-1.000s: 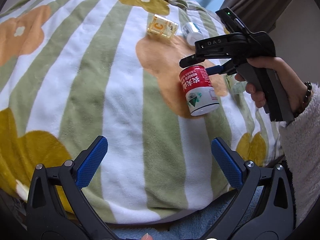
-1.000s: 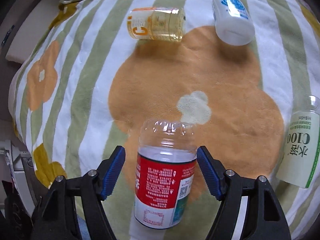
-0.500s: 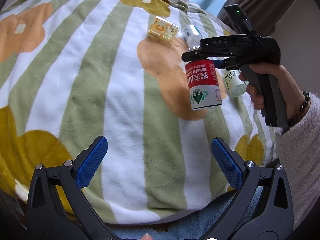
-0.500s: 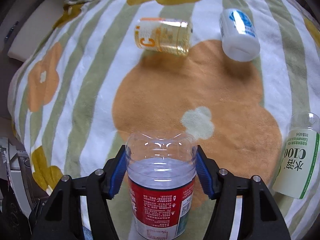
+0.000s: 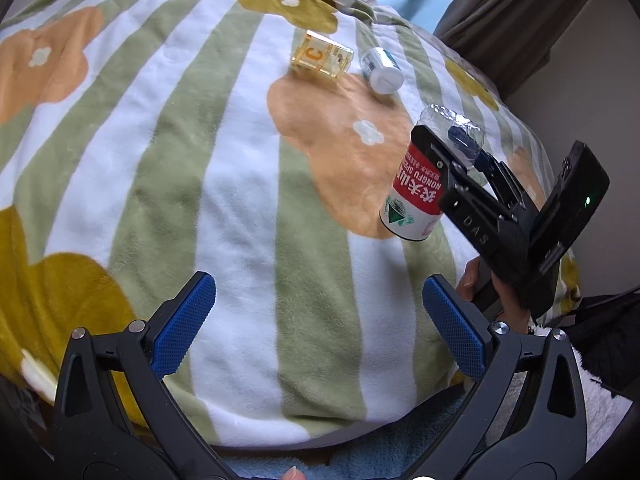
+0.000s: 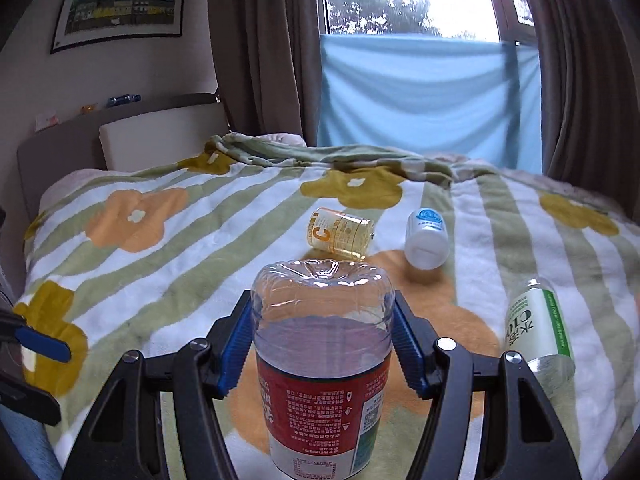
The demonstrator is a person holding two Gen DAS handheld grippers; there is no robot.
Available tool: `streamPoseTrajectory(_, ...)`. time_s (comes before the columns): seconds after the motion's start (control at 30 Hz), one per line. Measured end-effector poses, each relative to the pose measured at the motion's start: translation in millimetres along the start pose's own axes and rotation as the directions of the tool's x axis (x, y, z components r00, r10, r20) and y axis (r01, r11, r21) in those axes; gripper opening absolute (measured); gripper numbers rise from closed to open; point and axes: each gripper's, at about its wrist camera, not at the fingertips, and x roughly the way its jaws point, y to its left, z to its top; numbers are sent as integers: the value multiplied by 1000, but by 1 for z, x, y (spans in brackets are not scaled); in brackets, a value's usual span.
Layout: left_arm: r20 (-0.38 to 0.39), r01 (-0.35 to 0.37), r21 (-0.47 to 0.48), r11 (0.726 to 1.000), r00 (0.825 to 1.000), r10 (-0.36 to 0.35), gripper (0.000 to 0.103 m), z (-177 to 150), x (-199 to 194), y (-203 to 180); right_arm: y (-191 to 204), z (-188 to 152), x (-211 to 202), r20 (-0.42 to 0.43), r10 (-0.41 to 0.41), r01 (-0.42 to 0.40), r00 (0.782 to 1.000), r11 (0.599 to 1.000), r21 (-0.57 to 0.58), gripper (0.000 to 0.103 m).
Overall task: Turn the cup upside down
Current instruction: 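Rotate the held bottle with the right tool until its base points up, then lower the inverted bottle onto the blanket and open the right tool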
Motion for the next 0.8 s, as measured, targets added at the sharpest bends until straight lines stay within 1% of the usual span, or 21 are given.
streamPoseTrajectory(0.03,-1,-2,1,1000,1000,2,103,0,0,0,4,-4,-2,13,-13,13,1000,1000,-27,60)
streamPoseTrajectory(0.1,-2,-5,1,1000,1000,5,103,0,1,0,9,-12,-5,13,-24,24,1000,997,-72,60)
streamPoseTrajectory(0.17,-5,-5,0,1000,1000,5,103,1,2,0,10,-19,-10,19,-28,30,999,995,-94,60)
streamPoseTrajectory(0.37,-22,6,-4,1000,1000,-6,103,-1,9,0,1,-28,-25,0,-17,17,1000,998,-68,60)
streamPoseTrajectory(0.6,-27,5,2,1000,1000,-5,103,-3,11,-2,6,-32,-38,-22,-17,15,1000,996,-84,60)
streamPoseTrajectory(0.8,-25,-1,3,1000,1000,1,103,-4,9,-1,2,-32,-35,-38,-21,19,999,999,-51,60)
